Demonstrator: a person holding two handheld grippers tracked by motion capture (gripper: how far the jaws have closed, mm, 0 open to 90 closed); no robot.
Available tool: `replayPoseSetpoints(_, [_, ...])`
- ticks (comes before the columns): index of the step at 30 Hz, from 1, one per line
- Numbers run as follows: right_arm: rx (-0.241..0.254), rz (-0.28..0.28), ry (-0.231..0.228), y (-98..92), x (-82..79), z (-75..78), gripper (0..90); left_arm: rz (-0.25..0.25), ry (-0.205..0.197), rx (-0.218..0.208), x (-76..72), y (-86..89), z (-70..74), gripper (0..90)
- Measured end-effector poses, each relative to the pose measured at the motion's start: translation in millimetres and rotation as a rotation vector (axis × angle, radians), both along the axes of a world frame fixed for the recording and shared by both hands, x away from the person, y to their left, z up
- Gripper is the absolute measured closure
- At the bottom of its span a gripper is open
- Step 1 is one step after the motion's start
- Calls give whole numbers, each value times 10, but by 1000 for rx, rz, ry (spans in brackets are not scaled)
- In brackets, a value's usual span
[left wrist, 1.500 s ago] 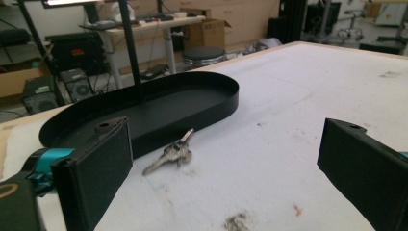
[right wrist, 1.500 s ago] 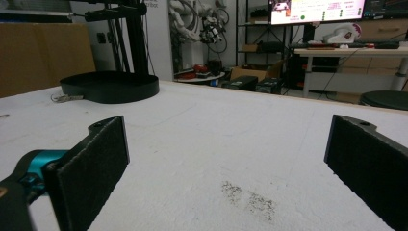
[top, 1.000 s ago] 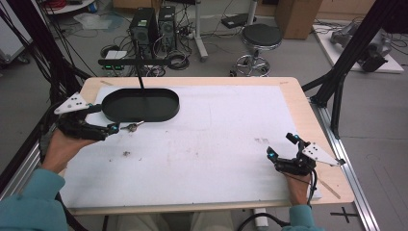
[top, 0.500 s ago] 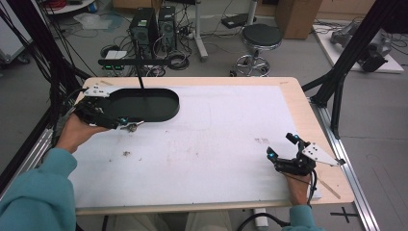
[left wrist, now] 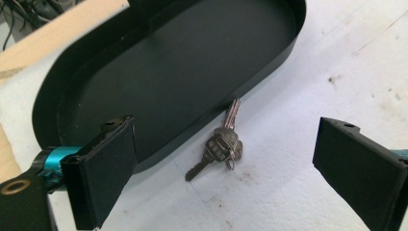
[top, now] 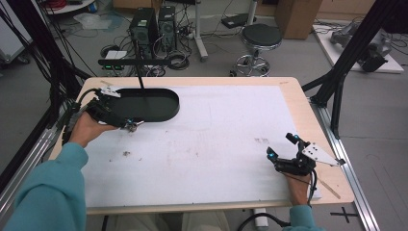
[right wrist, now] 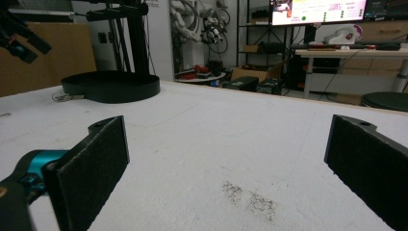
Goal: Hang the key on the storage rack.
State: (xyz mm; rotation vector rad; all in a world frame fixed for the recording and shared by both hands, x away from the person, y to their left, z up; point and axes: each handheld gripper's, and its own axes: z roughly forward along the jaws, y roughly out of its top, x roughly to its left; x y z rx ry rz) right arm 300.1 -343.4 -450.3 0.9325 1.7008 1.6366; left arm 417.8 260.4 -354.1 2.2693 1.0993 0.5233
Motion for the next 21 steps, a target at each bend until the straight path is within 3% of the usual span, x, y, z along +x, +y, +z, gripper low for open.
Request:
replayPoseSetpoints(2, [-6,1,-4,-1,1,0,8,0,20,28,29,-34,-48,94])
replayPoseSetpoints(11, [-6,1,-4,0,0,0,8,19,74,49,81,-87,-239,107])
replayPoseSetpoints(21, [-3,1,-2,0,0,0,8,32,118,80,84,-126,-313,122])
